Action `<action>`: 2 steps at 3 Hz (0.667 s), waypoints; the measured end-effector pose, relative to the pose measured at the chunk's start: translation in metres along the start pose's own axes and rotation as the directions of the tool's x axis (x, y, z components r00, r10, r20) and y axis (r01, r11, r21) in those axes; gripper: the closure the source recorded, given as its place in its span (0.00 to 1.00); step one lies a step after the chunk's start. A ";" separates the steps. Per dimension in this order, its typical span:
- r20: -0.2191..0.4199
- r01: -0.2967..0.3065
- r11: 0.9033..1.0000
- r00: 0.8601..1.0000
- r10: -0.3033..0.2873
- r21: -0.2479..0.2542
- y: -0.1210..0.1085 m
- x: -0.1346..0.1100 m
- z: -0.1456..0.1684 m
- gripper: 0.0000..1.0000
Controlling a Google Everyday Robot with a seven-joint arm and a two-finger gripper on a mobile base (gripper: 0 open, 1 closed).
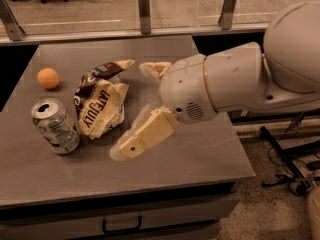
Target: Knock 7up can over
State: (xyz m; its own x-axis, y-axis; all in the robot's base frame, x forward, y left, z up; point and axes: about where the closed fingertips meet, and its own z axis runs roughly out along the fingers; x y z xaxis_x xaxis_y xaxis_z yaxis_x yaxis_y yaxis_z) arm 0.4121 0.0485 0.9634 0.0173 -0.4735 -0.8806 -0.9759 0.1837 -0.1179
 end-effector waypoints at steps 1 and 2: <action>0.095 0.019 0.998 0.995 -0.014 -0.055 0.017 -0.007 0.039 0.00; 0.169 0.051 0.992 0.985 -0.031 -0.112 0.033 -0.013 0.076 0.00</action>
Offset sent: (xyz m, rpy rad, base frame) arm -0.0212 0.1195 -0.0504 0.2397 -0.0071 0.2339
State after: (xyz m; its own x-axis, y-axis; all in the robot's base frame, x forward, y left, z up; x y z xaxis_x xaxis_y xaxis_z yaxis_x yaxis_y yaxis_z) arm 0.3963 0.1259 0.9358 0.0842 -0.3269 -0.9413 -0.9920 0.0618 -0.1102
